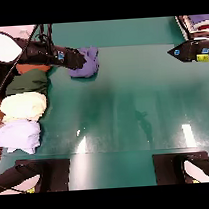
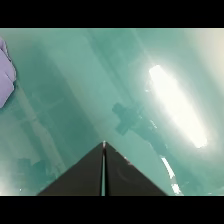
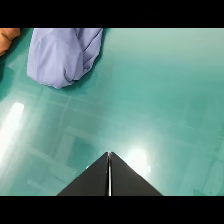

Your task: Fold the shirts.

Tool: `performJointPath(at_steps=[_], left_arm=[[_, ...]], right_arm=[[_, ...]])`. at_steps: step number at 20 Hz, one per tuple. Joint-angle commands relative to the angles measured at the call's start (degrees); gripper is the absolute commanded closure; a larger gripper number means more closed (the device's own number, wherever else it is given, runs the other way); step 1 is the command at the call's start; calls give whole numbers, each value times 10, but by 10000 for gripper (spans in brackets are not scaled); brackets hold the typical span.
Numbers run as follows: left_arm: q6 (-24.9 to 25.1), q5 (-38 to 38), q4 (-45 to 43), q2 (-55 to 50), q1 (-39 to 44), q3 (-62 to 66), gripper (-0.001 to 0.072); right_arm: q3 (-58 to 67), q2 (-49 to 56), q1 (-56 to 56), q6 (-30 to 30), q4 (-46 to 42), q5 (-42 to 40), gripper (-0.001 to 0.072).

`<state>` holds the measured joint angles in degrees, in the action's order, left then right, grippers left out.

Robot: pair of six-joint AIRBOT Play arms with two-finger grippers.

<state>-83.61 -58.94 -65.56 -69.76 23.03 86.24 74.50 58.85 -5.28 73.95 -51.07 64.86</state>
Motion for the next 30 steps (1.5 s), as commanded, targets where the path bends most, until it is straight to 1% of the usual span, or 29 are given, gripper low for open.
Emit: performJointPath(at_steps=[1,11,12,13,14,15,16,17,18,20,22,25,27,30], left_arm=[[0,0,0,0,0,-1,678],[-4,9,6,0,0,0,678],[-3,23,13,0,0,-1,678],[3,57,2,-2,0,-2,677],[1,81,-28,-7,0,-2,655],[-12,100,-79,-16,0,-2,411],[-47,112,-126,-30,-3,-2,244],[-81,120,-158,-51,-10,-2,207],[-96,127,-168,-76,-22,-2,209],[-96,153,-162,-141,-50,-2,209],[-96,201,-130,-210,-70,-2,209],[-94,261,-107,-306,-79,14,209],[-94,268,-107,-351,-80,42,209],[-94,271,-107,-380,-79,71,210]], right_arm=[[-2,0,0,0,2,-1,699],[-3,1,0,0,1,-4,699],[-3,1,0,0,1,-4,699],[-3,1,0,0,1,-4,699],[-3,1,0,0,5,-4,698],[-3,1,0,0,6,-4,699],[-3,1,0,0,6,-4,699],[-3,1,0,0,5,-3,699],[-3,1,0,0,5,-3,699],[-3,1,0,0,5,1,699],[-3,1,0,0,5,2,699],[-3,1,0,0,5,3,698],[-3,1,0,0,5,3,698],[-3,1,0,1,5,7,698]])
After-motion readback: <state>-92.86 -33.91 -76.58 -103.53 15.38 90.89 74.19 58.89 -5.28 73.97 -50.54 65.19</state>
